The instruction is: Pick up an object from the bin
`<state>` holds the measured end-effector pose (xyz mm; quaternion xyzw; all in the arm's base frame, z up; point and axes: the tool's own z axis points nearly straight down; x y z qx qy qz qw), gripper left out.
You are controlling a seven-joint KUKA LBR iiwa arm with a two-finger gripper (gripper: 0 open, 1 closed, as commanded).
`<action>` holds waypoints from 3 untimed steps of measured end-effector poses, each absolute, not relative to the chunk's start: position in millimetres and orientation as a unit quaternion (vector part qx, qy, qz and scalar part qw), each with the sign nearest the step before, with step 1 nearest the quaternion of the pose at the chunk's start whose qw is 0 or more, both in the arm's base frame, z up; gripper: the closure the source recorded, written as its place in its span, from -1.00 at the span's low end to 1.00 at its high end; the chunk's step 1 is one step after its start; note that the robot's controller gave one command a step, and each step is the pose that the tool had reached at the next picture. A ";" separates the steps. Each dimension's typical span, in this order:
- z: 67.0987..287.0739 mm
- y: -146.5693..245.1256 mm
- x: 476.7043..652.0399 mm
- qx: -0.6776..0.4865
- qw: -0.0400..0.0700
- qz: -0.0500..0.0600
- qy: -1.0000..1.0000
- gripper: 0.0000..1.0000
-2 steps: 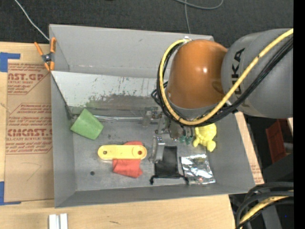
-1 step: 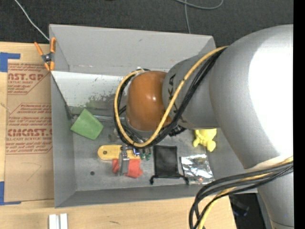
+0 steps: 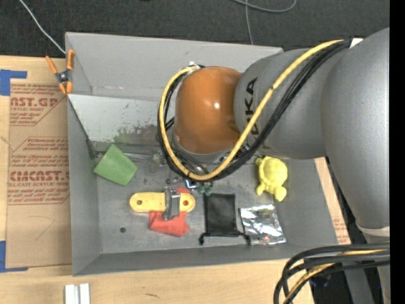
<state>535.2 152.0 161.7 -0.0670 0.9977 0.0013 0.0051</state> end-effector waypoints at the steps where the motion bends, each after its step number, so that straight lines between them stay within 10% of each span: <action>1: 96.7 137.1 536.0 -0.069 -0.003 0.001 0.998 -1.00; 2: 68.7 148.3 544.5 -0.121 0.005 0.001 0.993 -1.00; 3: 69.7 144.5 541.9 -0.135 -0.002 0.001 0.991 1.00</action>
Offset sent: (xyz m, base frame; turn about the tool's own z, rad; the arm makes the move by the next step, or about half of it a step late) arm 0.0095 -0.0038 -0.0917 -0.1084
